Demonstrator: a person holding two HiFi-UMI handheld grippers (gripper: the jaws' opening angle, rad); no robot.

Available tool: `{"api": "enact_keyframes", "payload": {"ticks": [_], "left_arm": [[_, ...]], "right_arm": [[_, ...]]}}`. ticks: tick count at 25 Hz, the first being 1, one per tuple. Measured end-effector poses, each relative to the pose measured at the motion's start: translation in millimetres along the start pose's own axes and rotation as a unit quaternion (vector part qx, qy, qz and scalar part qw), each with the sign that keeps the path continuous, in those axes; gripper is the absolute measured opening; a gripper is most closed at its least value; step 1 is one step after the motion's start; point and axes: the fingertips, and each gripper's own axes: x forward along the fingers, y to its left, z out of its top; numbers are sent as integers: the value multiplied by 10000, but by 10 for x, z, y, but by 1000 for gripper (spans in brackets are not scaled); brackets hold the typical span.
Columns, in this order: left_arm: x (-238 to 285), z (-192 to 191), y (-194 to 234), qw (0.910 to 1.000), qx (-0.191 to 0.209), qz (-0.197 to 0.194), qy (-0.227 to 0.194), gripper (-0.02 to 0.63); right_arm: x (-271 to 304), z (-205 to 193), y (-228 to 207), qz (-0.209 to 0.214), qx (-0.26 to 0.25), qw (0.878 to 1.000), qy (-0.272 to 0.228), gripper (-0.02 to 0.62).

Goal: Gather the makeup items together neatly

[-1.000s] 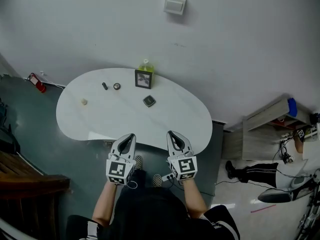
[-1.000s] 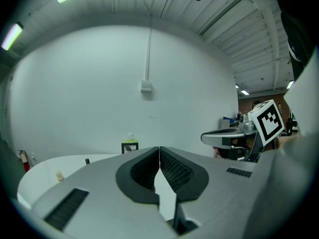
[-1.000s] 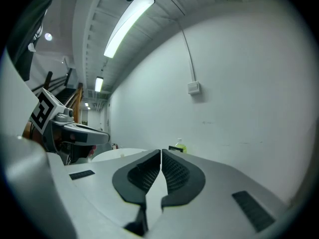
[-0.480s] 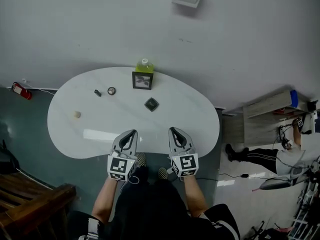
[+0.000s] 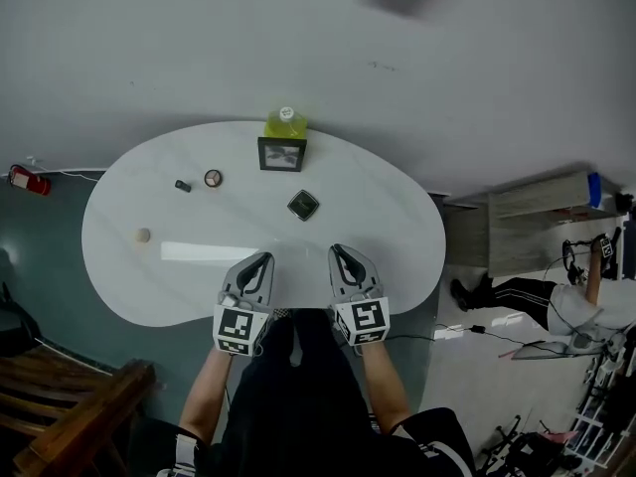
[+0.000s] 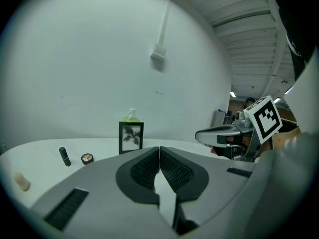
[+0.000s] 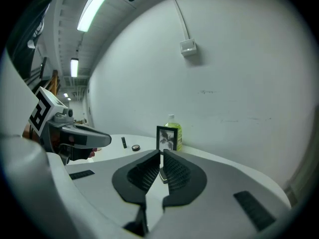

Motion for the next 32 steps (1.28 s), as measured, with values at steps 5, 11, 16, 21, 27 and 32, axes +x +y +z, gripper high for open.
{"api": "enact_keyframes", "payload": {"ticks": [5,11,16,21,27,32], "left_arm": [[222,-107,199,9996,-129,215,112,20],[411,-255,388,9979,-354,448,313,20],[527,-309,500,9960,-472,633,423,20],[603,-351,587,9934,-621,821,498,20],[670,-376,725,9895,-832,1037,570,20],[696,-423,806,9869,-927,1164,629,20]], "right_arm": [[357,-161,-134,205,-67,9995,224,32],[804,-339,-252,437,-111,9976,531,32],[1101,-481,-286,662,-270,9936,873,34],[1333,-559,-313,958,-343,9886,1110,99],[1617,-751,-292,1327,-540,9762,1630,241],[1801,-857,-254,1480,-662,9677,1930,264]]}}
